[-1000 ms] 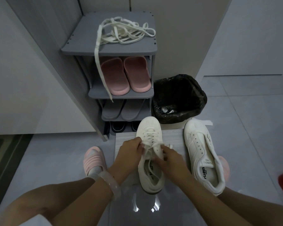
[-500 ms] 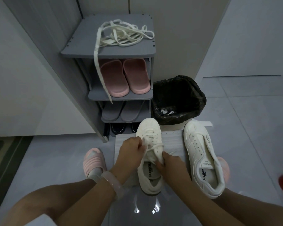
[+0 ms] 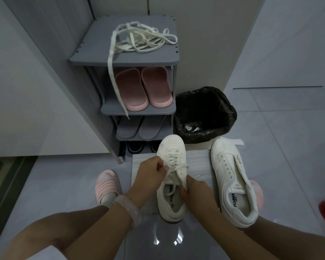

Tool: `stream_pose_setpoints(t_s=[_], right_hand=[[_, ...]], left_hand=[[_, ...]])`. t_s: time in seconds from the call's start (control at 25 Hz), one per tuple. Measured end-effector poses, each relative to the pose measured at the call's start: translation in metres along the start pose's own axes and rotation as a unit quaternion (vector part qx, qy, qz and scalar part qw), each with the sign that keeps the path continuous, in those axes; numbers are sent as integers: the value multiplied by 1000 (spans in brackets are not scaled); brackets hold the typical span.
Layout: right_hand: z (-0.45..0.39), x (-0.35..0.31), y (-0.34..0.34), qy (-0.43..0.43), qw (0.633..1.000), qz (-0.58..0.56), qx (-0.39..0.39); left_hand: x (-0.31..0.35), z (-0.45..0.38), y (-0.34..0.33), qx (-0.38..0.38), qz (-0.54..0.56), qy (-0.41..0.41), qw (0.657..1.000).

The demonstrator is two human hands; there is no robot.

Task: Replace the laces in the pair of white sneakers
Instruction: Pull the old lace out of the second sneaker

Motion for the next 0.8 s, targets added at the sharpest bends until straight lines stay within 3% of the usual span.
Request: stream_pose_setpoints(t_s=[0.12, 0.24, 0.32, 0.4, 0.52, 0.6, 0.8], right_hand=[[-3, 3, 2, 0, 1000, -2, -9], [-7, 7, 3, -1, 1000, 4, -11], [-5, 8, 3, 1, 1000, 14, -18], [-4, 8, 3, 4, 1000, 24, -16], [-3, 7, 4, 8, 999, 30, -16], [-3, 6, 5, 11, 999, 34, -14], [-2, 7, 4, -2, 999, 35, -27]], left_hand=[[11, -7, 24, 125, 0, -20, 992], [19, -8, 72, 315, 128, -24, 940], [27, -4, 90, 355, 157, -52, 920], [28, -6, 85, 305, 151, -39, 940], [7, -9, 38, 83, 89, 89, 989], [-3, -5, 12, -42, 20, 107, 993], [-2, -2, -6, -90, -13, 49, 995]])
Point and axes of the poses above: each hand's wrist, its own z-axis away from the middle knuckle, its own y-axis out of the back of the hand, x = y × z, the point moved 5 cm from there along -z, towards the middle knuckle, and after that the axes turned 10 degrees about z, right-handed, at the moved point
